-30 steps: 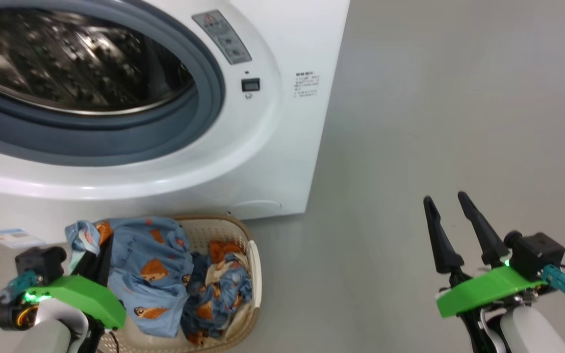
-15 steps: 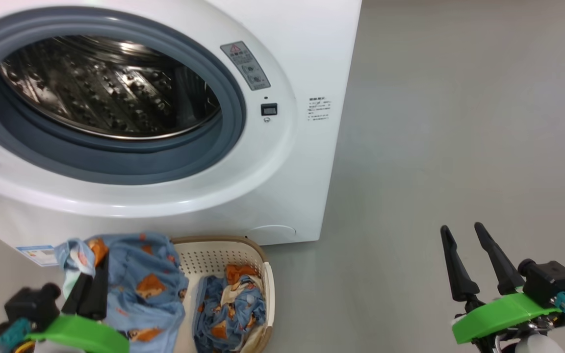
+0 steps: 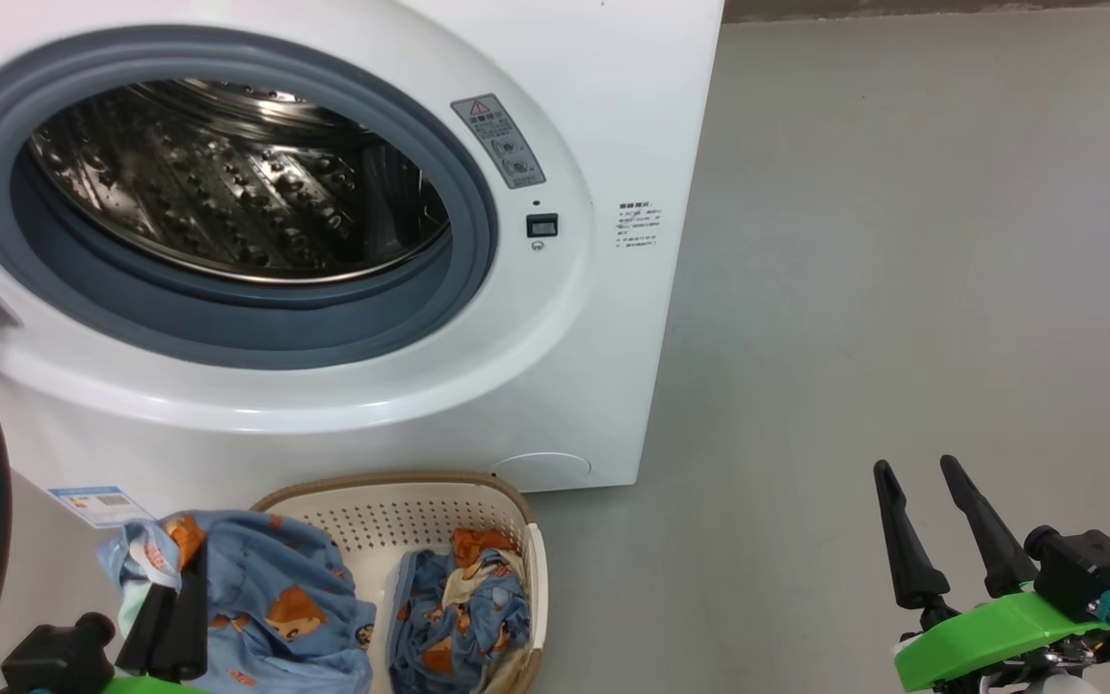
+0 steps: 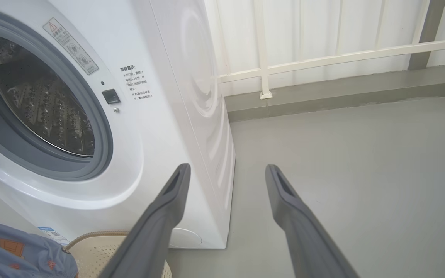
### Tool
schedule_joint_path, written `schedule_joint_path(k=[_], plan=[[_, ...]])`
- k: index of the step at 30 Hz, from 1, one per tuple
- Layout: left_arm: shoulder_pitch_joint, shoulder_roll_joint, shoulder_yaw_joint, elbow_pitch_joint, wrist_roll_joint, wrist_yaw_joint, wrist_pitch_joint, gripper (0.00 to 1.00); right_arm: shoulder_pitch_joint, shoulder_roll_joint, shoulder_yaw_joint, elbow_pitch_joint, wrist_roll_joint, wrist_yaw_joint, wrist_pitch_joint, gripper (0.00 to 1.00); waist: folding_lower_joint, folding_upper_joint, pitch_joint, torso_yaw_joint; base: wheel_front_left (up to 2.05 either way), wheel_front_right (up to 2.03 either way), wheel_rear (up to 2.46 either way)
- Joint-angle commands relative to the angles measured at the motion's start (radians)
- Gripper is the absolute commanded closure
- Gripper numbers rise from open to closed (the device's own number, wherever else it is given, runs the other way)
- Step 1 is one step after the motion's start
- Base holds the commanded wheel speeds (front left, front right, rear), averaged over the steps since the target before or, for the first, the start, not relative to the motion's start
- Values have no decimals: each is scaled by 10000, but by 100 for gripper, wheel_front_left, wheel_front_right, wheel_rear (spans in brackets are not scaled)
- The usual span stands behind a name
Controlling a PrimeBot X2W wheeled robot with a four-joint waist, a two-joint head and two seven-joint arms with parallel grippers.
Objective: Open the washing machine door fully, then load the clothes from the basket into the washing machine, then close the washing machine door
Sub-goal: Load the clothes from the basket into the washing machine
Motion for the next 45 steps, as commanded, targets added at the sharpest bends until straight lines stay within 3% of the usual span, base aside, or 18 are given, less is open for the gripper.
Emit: schedule_joint_path(k=[1, 7, 22, 35, 45], plan=[[-190, 168, 420, -317, 119, 27, -135, 100, 13, -125, 201, -261, 97, 56, -82, 0, 0, 0, 45, -20, 0, 0, 0], [-577, 146, 549, -312, 160, -7, -135, 100, -84, -44, 215, -306, 78, 56, -82, 0, 0, 0, 319, -127, 0, 0, 0], [-4604, 1009, 693, 184, 298, -38, 305, 100, -933, 368, 283, -431, -9, 56, -82, 0, 0, 0, 1949, -564, 0, 0, 0], [-8875, 1369, 139, 3920, 474, -297, 625, 100, -2079, 723, 565, -560, -61, 56, -82, 0, 0, 0, 3782, -1131, 0, 0, 0], [-11141, 1498, -311, 6449, 607, -433, 574, 100, -2739, 871, 799, -652, -30, 56, -82, 0, 0, 0, 4810, -1536, 0, 0, 0]])
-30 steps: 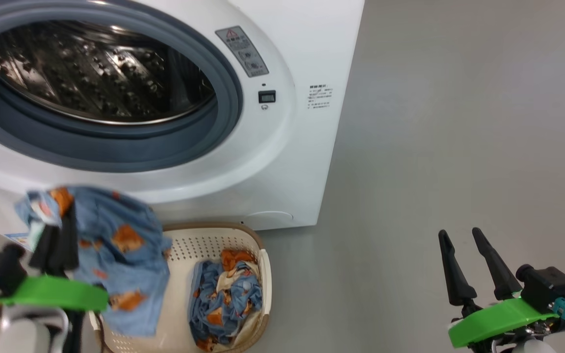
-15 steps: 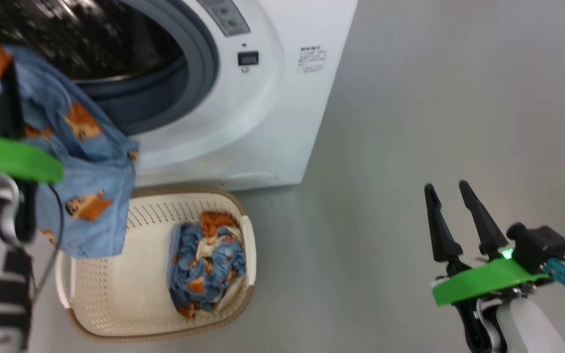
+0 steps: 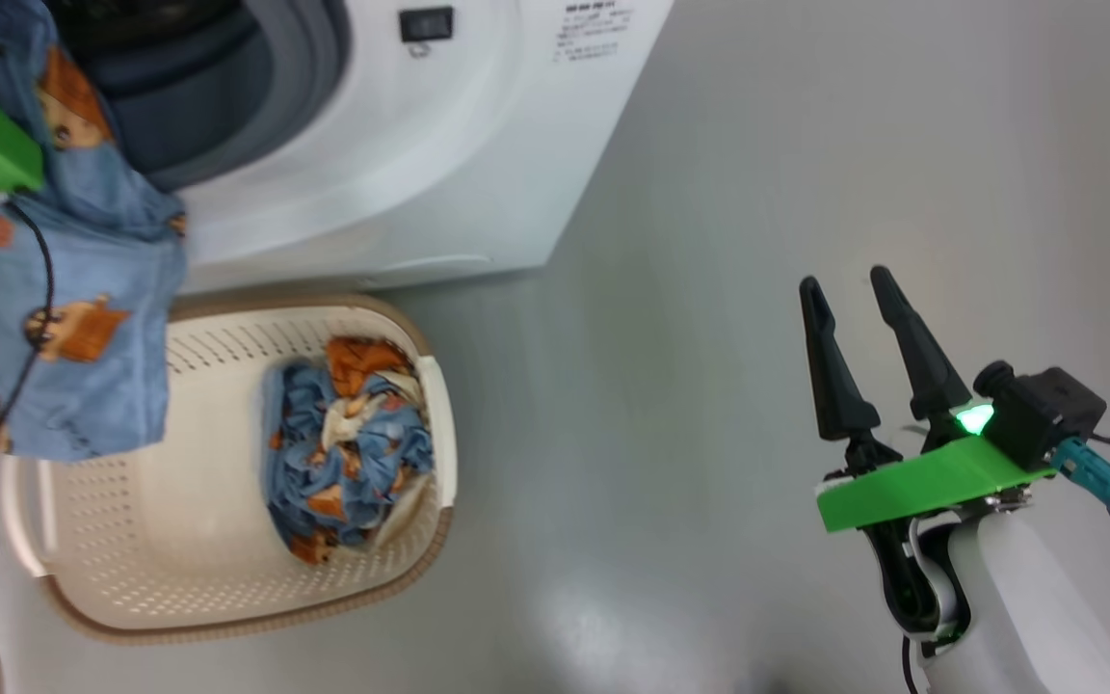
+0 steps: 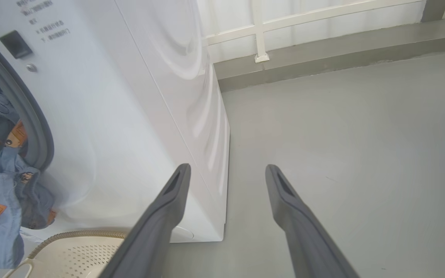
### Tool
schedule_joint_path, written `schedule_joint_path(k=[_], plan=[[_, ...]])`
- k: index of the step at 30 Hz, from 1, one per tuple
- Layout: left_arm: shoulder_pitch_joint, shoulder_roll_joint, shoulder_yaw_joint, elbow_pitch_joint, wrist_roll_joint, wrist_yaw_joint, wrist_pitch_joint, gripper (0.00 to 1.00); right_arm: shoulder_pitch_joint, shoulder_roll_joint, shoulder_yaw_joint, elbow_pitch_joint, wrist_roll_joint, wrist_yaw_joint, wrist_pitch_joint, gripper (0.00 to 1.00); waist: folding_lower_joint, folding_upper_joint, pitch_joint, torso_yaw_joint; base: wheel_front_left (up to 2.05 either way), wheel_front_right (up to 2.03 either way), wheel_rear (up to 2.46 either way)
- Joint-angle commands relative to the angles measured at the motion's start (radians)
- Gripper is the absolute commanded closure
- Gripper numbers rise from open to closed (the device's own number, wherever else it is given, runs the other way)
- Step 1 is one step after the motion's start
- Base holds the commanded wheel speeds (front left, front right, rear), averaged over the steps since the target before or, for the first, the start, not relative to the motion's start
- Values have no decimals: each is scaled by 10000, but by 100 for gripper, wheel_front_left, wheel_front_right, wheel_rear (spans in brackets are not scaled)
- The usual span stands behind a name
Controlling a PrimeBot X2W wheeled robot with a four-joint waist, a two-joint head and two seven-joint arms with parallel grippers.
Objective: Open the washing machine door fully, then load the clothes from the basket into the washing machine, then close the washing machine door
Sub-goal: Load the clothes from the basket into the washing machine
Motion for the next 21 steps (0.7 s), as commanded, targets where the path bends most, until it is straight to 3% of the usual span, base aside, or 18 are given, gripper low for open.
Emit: schedule_joint_path(k=[1, 14, 18, 21], plan=[[-330, 546, 59, -37, 130, -63, -24, 100, -83, 41, 212, -260, -10, 56, -82, 0, -2, 0, 511, -346, 0, 0, 0], [-2407, 1110, -534, 1616, 305, -140, -458, 100, -395, 64, 620, -405, 499, 56, -82, 0, -2, 0, 1306, -957, 0, 0, 0], [-2803, 1248, -607, 1267, 359, -146, -712, 100, -416, 65, 641, -441, 569, 56, -82, 0, -2, 0, 1428, -1056, 0, 0, 0], [-2946, 1396, -592, 213, 500, -149, -746, 100, -447, 65, 655, -500, 621, 56, -82, 0, -2, 0, 1544, -1097, 0, 0, 0]])
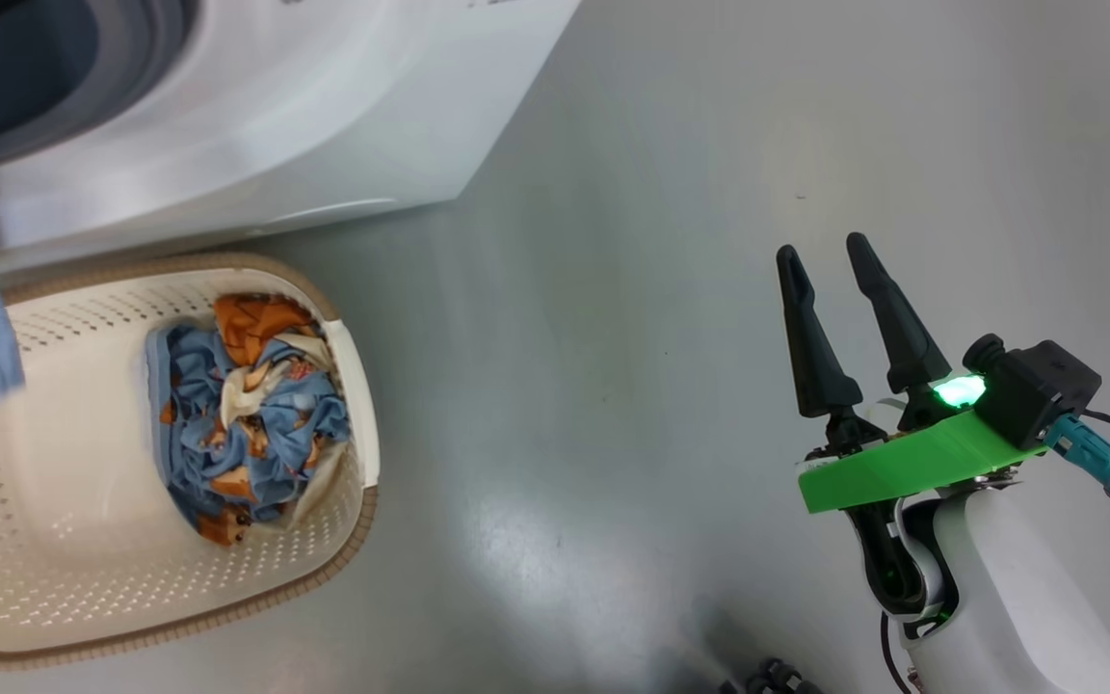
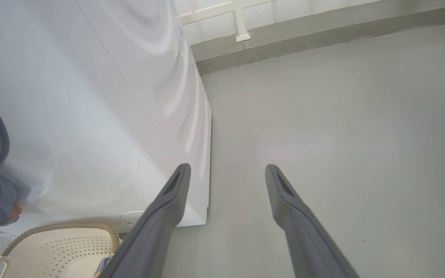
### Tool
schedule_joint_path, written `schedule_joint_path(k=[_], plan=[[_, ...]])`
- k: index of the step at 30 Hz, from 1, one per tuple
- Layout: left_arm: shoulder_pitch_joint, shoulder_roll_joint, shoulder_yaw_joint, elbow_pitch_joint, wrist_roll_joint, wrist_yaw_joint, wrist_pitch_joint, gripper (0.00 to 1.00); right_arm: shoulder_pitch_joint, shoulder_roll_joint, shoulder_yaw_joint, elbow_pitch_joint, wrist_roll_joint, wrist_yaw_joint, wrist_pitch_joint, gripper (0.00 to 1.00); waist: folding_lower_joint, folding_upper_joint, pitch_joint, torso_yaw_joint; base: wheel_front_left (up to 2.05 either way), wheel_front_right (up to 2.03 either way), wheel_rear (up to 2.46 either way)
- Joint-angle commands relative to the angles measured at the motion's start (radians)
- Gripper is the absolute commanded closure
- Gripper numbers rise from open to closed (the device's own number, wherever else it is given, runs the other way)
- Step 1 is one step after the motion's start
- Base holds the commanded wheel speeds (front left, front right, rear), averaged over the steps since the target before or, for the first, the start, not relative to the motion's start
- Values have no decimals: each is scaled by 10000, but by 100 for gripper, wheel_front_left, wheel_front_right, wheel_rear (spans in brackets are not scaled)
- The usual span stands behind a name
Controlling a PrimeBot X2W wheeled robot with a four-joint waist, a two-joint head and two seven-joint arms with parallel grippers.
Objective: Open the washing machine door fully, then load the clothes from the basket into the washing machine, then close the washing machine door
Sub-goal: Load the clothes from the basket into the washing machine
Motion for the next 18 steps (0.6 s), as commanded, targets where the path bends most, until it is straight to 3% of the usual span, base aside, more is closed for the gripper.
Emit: schedule_joint_path(k=[1, 8, 14, 15, 17, 18], plan=[[-293, 558, 179, -708, 101, -17, -125, 100, -10, 9, 223, -246, 89, 56, -82, 0, 0, 0, 110, -44, 0, 0, 0], [264, 653, 944, -2916, 551, -18, -129, 100, -84, 10, 268, -298, 175, 56, -82, 0, 0, 0, 267, -29, 0, 0, 0], [751, 582, 937, -2101, 682, -19, -130, 100, -96, 10, 304, -275, 212, 56, -82, 0, 0, 0, 210, -25, 0, 0, 0], [767, 575, 897, -1820, 651, -19, -130, 74, -89, 10, 309, -275, 216, 56, -82, 0, 0, 0, 197, -20, 0, 0, 0], [729, 575, 711, -1342, 652, -20, -130, 49, -70, 10, 312, -273, 218, 56, -82, 0, 0, 0, 168, -2, 0, 0, 0], [707, 573, 653, -1114, 637, -20, -130, 4, -60, 10, 309, -268, 216, 56, -82, 0, 0, 0, 147, 11, 0, 0, 0]])
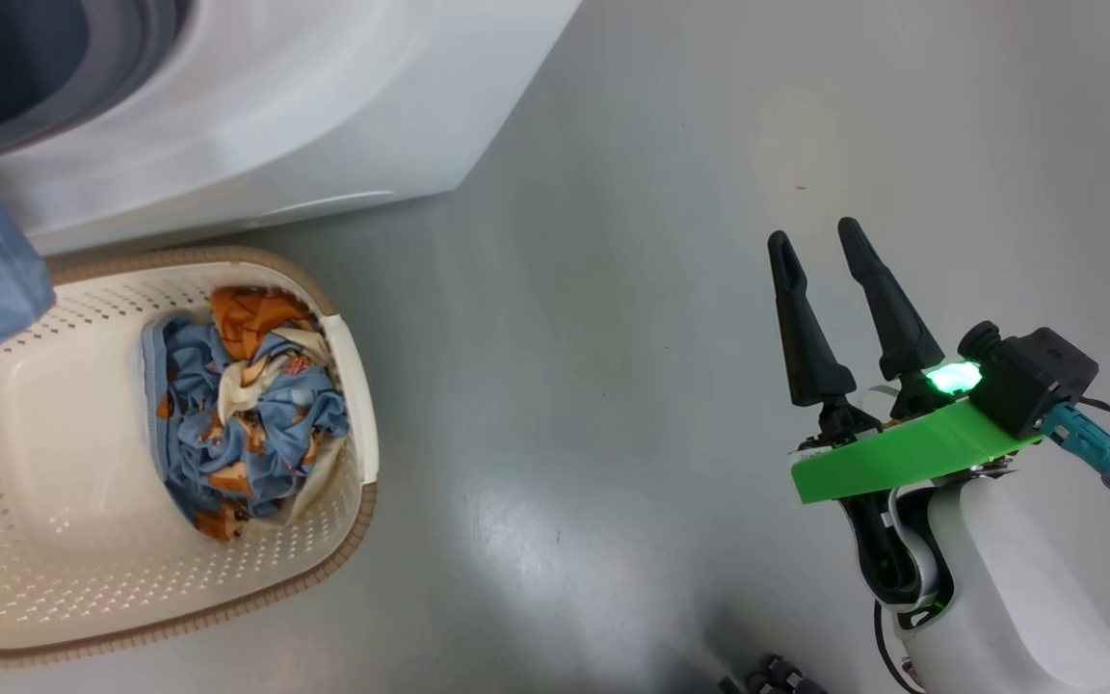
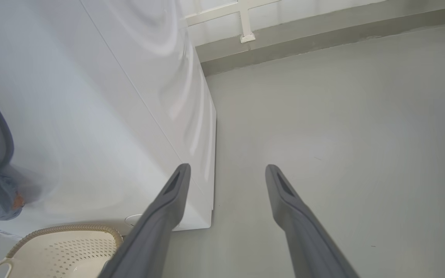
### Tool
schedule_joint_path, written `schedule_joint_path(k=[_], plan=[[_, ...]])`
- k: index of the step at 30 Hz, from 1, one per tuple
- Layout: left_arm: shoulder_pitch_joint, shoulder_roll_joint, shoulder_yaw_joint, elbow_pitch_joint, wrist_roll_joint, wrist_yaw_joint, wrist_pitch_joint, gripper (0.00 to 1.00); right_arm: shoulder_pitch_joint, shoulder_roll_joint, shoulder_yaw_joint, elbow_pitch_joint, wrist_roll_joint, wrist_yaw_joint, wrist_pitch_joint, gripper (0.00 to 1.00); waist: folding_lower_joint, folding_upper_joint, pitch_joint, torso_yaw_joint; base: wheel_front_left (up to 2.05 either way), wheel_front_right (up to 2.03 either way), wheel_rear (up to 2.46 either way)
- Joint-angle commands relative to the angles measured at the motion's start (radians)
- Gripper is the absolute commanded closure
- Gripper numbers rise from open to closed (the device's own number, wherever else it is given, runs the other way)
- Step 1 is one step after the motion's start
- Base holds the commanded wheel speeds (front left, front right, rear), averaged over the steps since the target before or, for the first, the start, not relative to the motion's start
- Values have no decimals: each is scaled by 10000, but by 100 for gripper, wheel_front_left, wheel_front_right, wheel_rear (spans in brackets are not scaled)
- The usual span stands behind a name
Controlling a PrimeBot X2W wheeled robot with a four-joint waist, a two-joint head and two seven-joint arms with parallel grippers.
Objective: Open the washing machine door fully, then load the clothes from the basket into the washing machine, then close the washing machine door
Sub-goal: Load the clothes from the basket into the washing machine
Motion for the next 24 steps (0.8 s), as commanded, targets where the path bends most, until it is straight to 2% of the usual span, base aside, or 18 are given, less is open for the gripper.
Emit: schedule_joint_path(k=[1, 8, 14, 24], plan=[[-27, 434, 12, 96, -1, -20, -50, 0, 175, -13, 168, -200, 121, 56, -82, 0, 0, 0, -47, 33, 0, 0, 0], [-283, 351, -132, 1337, -129, -20, -50, 0, 165, -13, 143, -137, 76, 56, -82, 0, 0, 0, -243, 117, 0, 0, 0], [-57, 75, 18, 1665, -683, -20, -51, 0, 205, -13, 85, -60, -22, 56, -82, 0, 0, 0, -562, 214, 0, 0, 0], [1179, -139, 480, 546, -746, 10, -51, 0, 314, -13, -79, -3, -232, 56, -82, 0, 0, 0, -1136, 431, 0, 0, 0]])
